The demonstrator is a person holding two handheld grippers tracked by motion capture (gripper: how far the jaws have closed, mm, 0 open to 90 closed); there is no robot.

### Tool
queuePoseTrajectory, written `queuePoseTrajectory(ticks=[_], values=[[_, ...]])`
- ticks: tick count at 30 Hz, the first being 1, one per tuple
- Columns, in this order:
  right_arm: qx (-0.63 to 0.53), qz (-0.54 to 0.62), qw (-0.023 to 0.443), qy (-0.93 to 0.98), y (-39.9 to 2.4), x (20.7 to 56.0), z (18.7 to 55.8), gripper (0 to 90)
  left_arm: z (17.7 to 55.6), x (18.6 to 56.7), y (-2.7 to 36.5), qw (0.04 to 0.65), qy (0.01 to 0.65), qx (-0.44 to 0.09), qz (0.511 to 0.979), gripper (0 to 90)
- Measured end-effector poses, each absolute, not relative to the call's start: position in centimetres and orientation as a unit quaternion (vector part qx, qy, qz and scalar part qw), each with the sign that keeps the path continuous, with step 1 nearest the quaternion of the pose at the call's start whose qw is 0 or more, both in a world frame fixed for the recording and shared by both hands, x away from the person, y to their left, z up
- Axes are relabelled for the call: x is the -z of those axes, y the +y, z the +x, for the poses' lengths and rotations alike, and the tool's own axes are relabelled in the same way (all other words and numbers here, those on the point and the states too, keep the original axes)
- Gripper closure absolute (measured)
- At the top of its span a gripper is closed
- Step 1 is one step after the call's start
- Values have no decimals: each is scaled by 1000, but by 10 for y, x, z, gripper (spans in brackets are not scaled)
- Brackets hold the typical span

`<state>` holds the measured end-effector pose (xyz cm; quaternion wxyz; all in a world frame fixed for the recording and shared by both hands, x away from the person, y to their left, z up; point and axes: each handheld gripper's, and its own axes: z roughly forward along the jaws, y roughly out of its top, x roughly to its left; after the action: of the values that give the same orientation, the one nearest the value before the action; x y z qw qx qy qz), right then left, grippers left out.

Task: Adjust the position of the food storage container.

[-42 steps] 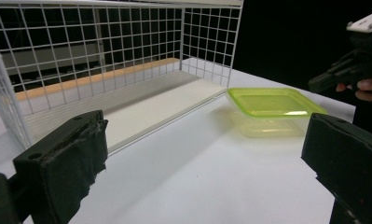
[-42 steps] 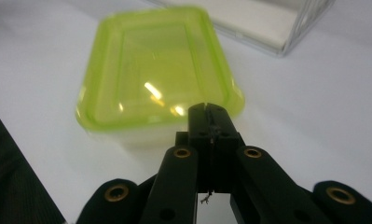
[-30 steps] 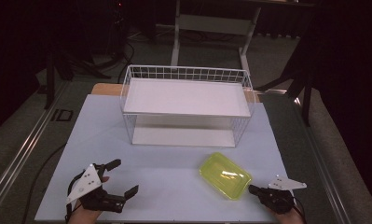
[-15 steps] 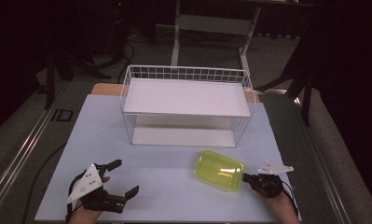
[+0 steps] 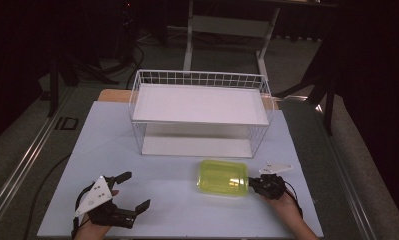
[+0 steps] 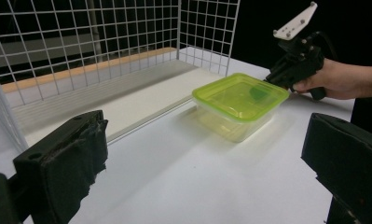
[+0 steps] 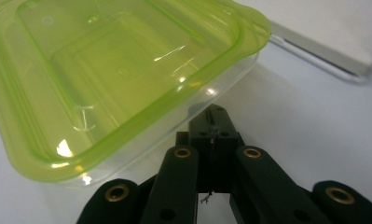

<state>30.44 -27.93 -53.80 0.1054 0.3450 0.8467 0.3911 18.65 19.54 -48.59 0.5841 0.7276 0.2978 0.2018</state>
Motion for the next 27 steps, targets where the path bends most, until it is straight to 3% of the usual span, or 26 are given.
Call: queuePoseTrajectory(ticks=[15,24,27], values=[[-378,332,98,859,-246,540,319,900,186,486,195,583,298,-201,729,10],[-365,338,125,859,-266,535,310,900,187,487,195,581,299,-201,730,10],[-378,348,111,851,-272,535,306,900,187,487,195,581,299,-201,730,10]])
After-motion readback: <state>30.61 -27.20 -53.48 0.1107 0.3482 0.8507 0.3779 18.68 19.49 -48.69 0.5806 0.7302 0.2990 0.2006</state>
